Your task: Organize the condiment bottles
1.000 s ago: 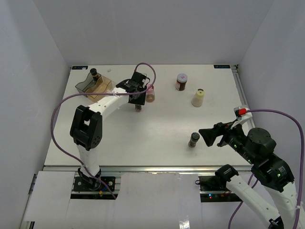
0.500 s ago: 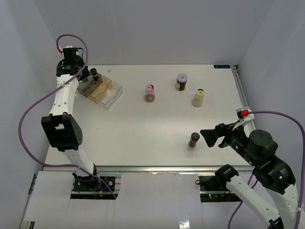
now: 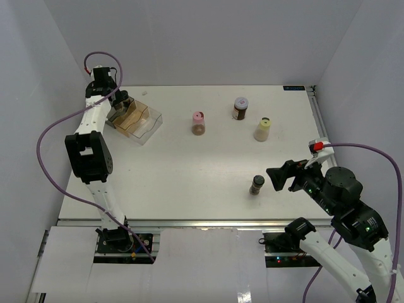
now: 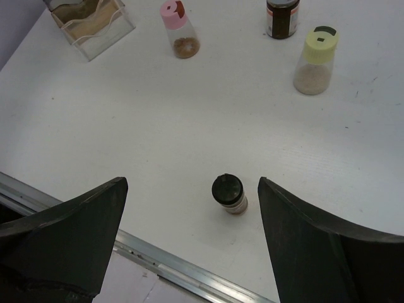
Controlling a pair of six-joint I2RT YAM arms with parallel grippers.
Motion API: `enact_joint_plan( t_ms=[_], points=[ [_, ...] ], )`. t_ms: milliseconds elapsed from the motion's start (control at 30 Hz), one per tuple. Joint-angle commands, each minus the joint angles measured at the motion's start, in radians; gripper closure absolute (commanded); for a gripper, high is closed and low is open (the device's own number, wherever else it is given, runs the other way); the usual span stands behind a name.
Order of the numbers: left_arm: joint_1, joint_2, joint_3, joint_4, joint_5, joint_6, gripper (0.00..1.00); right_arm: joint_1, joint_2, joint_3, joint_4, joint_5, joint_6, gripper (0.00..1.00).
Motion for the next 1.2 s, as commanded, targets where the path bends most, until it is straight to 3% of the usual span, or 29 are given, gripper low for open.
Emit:
enact_joint_plan(
  t_ms=[0, 300, 533, 667, 800, 1167],
  points=[
    [0.003, -0.021, -0.014, 0.084, -0.036, -0.009, 1.0, -0.001, -0.023, 0.016, 0.062, 0.065, -0.047, 0.1],
    [0.005, 0.047, 0.01, 0.121, -0.074, 0.037, 1.0, -0.001, -0.011, -0.013, 0.093, 0.081, -0.038, 0.1],
    [0.009, 0.112, 0.079, 0.086, -0.02, 0.024, 0.99, -0.001, -0.001, -0.023, 0.11, 0.091, -0.03, 0.1],
    [0.009, 0.136, 0.097, 0.08, -0.001, 0.014, 0.83, -0.001, 0.009, -0.023, 0.109, 0.118, -0.041, 0.1],
    [0.009, 0.148, 0.105, 0.077, -0.009, 0.018, 0.59, -0.001, 0.015, -0.017, 0.106, 0.13, -0.044, 0.1],
    [0.009, 0.166, 0.096, 0.063, -0.028, 0.035, 0.27, -0.001, 0.006, -0.031, 0.104, 0.143, -0.043, 0.1]
  ],
)
